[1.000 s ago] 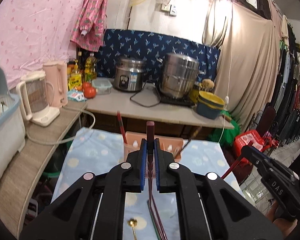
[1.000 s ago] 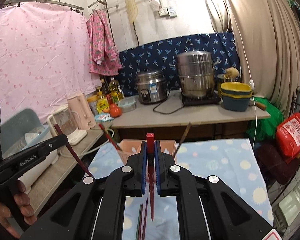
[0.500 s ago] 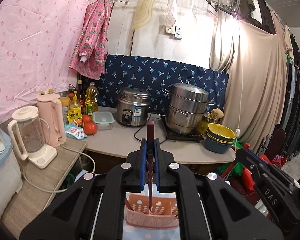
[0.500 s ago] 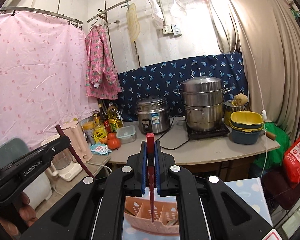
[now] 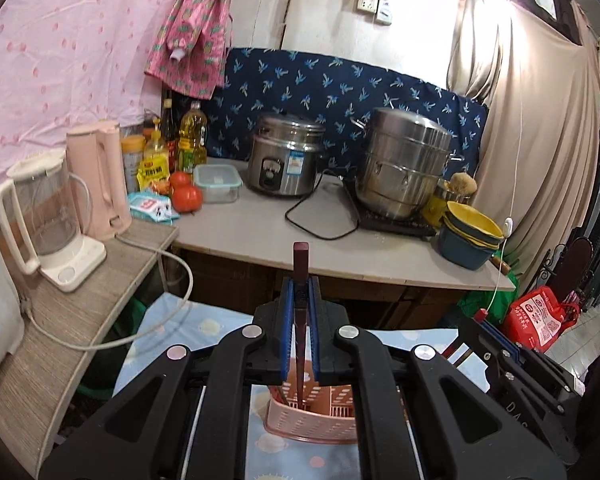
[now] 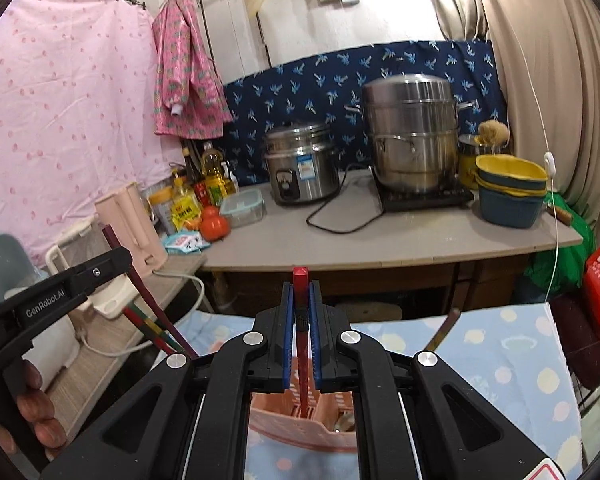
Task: Organize utensils
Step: 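Lower both chopsticks into the pink basket and open both tools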
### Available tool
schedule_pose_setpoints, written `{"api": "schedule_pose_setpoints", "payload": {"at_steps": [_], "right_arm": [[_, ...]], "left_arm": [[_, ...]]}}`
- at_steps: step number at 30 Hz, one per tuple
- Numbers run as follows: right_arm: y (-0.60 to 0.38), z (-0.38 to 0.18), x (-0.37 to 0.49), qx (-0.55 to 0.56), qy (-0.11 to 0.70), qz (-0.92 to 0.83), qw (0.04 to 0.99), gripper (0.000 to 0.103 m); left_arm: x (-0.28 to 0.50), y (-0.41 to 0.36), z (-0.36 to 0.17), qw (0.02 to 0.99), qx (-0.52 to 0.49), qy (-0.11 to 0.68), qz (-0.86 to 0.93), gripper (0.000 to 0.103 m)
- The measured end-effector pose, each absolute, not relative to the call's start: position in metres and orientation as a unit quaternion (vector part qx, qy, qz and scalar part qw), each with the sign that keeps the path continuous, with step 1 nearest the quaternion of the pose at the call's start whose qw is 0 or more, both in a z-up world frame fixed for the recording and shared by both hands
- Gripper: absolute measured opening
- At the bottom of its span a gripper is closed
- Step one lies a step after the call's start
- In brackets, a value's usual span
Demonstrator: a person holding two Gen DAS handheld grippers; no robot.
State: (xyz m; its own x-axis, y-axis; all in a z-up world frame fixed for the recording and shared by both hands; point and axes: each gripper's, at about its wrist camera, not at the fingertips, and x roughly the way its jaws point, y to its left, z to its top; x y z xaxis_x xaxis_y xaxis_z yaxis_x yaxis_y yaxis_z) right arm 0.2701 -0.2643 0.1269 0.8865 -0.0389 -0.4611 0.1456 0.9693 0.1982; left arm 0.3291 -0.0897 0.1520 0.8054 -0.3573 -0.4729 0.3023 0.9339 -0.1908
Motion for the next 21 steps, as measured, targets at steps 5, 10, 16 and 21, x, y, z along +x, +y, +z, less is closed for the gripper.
{"api": "schedule_pose_setpoints", "payload": {"at_steps": [5, 10, 16, 21], "right_arm": [[-0.265, 0.115, 0.269, 0.116, 0.25, -0.047, 0.96, 0.008], [-0.264, 0.116, 0.253, 0.112, 0.241, -0.059, 0.962, 0.034], [-0.264, 0.11, 0.22, 0.121, 0.245, -0.059, 0.96, 0.035], [-0.257, 0.095, 0.188, 0.122, 0.264, -0.057, 0.955, 0.035]], "left_arm": [[0.328, -0.092, 0.142, 0.946, -0.051, 0.268, -0.174, 0.007], [0.319, -0.086, 0.14, 0.947, -0.055, 0.269, -0.166, 0.034], [0.294, -0.07, 0.14, 0.948, -0.063, 0.269, -0.16, 0.039], [0.268, -0.059, 0.128, 0.946, -0.057, 0.28, -0.153, 0.039]]}}
